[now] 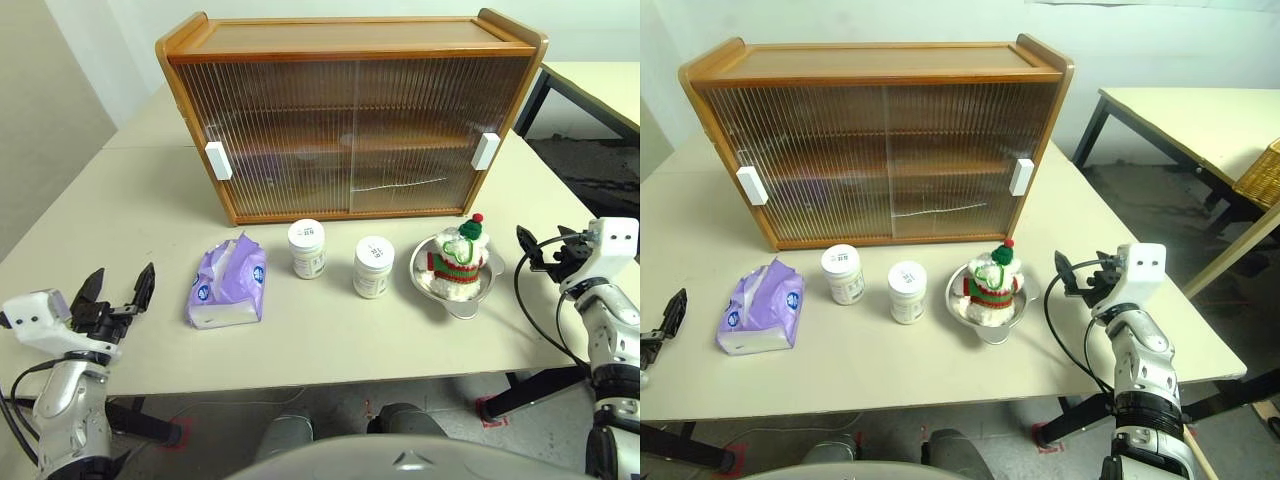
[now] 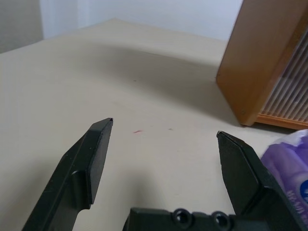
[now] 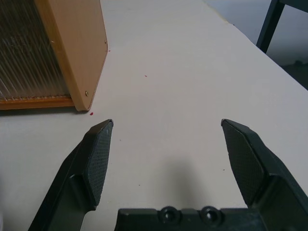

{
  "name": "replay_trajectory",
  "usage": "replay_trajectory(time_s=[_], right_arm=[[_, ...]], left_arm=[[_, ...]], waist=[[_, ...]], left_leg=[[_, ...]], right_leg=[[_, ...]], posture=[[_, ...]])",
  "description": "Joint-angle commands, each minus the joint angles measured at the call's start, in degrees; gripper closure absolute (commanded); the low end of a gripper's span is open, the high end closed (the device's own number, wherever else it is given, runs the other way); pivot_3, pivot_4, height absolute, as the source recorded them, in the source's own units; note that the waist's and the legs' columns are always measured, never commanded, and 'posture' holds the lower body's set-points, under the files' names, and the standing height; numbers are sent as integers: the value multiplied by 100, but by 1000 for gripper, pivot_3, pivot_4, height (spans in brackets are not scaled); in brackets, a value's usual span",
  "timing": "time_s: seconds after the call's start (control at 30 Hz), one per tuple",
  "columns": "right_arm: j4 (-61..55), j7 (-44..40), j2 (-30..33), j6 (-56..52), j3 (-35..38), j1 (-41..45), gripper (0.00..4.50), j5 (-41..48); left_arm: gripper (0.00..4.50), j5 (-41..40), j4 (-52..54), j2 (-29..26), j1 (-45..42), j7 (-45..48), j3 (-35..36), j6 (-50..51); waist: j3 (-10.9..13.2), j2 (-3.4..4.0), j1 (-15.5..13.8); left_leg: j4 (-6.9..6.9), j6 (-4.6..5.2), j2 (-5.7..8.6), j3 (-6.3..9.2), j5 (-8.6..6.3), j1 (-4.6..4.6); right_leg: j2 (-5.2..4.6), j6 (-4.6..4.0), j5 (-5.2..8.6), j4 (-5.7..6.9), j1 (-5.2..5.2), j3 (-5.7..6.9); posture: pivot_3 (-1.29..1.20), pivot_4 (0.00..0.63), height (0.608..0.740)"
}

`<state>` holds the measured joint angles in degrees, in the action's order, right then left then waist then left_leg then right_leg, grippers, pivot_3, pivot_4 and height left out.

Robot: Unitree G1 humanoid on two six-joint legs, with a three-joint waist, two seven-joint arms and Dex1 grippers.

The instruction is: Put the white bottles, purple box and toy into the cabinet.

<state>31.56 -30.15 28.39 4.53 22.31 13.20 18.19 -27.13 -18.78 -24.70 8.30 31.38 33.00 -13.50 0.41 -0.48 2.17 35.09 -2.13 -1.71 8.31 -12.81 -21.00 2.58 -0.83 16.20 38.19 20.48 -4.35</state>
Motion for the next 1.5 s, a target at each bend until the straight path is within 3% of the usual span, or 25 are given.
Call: replay_trajectory(time_s=[0.03,0.53,0.8,1.03,1.5], right_arm=[[-69,26,-33,-26,-20,26,0,30],[-479,-27,156,-226,-31,197,0,75],[-1214,-792,529,-798,-189,785,0,521],[-2039,-2219,939,-2012,-627,1079,0,1208],[-3691,-3541,1369,-3577,-1243,845,0,2122]], left_arm=[[40,-15,-492,-138,-202,183,68,-194],[40,-61,-1572,-438,-647,582,213,-701],[40,-71,-2291,-774,-1021,847,275,-891],[40,-172,-1995,-938,-1034,900,304,-804],[40,-551,32,-910,-1169,839,-67,557]], waist=[[0,0,-1],[0,0,21],[-1,-2,56],[0,-4,63],[6,-38,3]], left_leg=[[0,0,-3,0,0,0],[0,6,-12,-9,-9,0],[5,6,-5,-9,-9,7],[11,10,-4,-29,-11,1],[82,24,34,-70,-30,-4]], right_leg=[[0,0,0,0,0,0],[16,-1,5,1,2,-7],[54,-9,-2,2,0,-11],[71,-11,6,0,1,-10],[91,-2,10,1,-23,2]], posture=[[-77,0,740],[-85,0,740],[-92,0,740],[-67,5,740],[-61,5,740]])
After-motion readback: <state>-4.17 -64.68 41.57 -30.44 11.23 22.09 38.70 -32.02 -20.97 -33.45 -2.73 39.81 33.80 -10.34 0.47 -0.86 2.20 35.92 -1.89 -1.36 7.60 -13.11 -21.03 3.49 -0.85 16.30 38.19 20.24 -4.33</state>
